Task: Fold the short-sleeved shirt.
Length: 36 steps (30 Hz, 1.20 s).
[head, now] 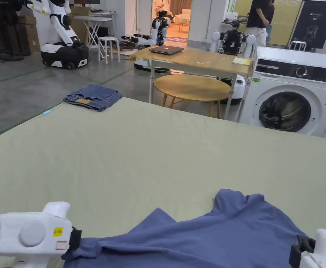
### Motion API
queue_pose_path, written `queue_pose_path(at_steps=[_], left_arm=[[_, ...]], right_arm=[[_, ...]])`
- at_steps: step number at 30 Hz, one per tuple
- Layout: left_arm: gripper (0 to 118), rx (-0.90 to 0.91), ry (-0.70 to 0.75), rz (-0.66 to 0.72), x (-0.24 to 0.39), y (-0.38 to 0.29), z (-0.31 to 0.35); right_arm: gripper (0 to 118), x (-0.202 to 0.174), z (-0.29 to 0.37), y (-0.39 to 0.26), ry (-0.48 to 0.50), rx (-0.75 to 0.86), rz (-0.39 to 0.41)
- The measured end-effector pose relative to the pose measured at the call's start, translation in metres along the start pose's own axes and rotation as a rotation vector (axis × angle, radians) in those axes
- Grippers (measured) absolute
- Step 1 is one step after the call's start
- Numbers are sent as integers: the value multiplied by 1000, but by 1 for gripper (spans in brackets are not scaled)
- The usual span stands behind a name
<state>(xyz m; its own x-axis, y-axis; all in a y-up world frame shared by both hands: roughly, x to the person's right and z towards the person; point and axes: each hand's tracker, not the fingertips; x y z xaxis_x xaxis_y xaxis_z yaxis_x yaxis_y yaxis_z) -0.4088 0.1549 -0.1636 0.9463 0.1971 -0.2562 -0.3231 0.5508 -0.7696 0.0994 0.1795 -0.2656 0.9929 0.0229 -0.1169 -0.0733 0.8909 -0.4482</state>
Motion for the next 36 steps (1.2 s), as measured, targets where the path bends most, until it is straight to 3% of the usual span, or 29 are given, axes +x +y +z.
queue_pose_path(at_steps=[7, 8, 10, 13, 19, 22, 25, 28, 30, 31, 33, 36], left_arm=[[0, 55, -12, -5, 15, 8, 21], [0, 53, -9, -4, 16, 9, 19], [0, 45, -5, -13, 21, 9, 19], [0, 31, 3, -24, 25, 8, 15], [0, 22, 16, -3, 24, 7, 10], [0, 16, 9, 10, 27, 6, 6], [0, 7, 13, 6, 31, 6, 4], [0, -7, 5, -1, 30, 6, -3], [0, -10, 8, -9, 33, 5, -5], [0, -11, 6, -11, 34, 4, -6], [0, -9, -4, -10, 35, 3, -5], [0, -4, -4, -23, 36, 0, -5]], right_arm=[[0, 29, -85, 50, 0, -136, 61], [6, 30, -98, 57, 8, -157, 62], [41, 35, -131, 69, 19, -231, 60], [55, 38, -178, 78, 54, -349, 71], [59, 28, -255, 70, 79, -506, 122], [59, 20, -278, 58, 108, -574, 100], [61, 24, -282, 65, 107, -539, 48], [60, 20, -275, 64, 101, -542, 42], [53, 16, -270, 57, 100, -513, 77], [40, 15, -267, 56, 107, -511, 82], [0, 13, -265, 58, 130, -512, 90], [0, 11, -250, 62, 149, -466, 102]])
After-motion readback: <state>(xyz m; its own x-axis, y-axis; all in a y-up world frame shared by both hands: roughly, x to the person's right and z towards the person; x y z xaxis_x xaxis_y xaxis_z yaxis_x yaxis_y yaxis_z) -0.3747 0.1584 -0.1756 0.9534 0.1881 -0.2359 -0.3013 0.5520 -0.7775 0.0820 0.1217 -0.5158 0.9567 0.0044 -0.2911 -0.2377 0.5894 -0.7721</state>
